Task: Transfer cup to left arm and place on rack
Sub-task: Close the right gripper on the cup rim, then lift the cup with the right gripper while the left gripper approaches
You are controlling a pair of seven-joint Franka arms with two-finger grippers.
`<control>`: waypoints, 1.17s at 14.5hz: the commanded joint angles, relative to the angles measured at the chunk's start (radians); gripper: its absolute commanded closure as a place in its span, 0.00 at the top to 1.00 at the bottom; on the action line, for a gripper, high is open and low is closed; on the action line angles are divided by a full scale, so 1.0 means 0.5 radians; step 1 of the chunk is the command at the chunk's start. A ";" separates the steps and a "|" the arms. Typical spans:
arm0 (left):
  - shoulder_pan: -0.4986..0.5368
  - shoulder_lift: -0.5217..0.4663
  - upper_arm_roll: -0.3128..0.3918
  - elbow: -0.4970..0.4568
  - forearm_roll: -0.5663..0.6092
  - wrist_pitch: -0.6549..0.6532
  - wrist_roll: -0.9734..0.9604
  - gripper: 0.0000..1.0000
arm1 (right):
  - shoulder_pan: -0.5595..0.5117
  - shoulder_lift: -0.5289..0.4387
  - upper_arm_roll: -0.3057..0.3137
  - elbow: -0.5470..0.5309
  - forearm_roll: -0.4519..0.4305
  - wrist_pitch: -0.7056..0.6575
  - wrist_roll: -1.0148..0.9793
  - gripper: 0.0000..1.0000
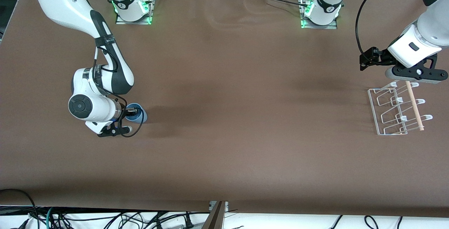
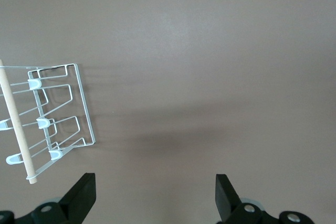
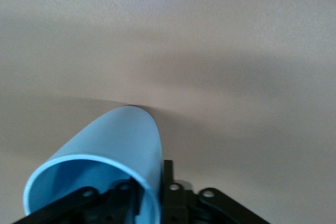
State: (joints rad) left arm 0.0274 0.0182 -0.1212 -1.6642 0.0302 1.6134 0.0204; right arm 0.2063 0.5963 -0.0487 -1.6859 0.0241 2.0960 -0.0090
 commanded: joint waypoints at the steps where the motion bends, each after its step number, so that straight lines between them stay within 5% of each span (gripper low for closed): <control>1: -0.003 0.013 0.003 0.052 -0.030 -0.039 -0.019 1.00 | 0.005 -0.008 -0.001 0.018 -0.011 -0.017 -0.004 0.00; 6: -0.003 0.013 0.003 0.052 -0.030 -0.039 -0.019 1.00 | 0.014 -0.024 0.008 0.144 0.022 -0.150 0.054 0.00; 9: -0.003 0.013 0.003 0.052 -0.033 -0.039 -0.019 1.00 | 0.035 -0.005 0.036 0.502 0.524 -0.504 0.449 0.00; 13: 0.001 0.068 0.003 0.113 -0.051 -0.045 0.014 1.00 | 0.130 -0.008 0.048 0.623 1.027 -0.483 0.922 0.00; 17: -0.018 0.196 0.003 0.165 -0.308 -0.070 0.021 1.00 | 0.320 -0.011 0.060 0.669 1.739 -0.339 1.162 0.00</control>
State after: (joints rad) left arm 0.0229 0.0635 -0.1216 -1.6341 -0.0475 1.6073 0.0215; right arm 0.3171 0.5831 -0.0196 -1.3832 0.7794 1.8891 0.5023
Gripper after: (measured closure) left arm 0.000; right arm 0.952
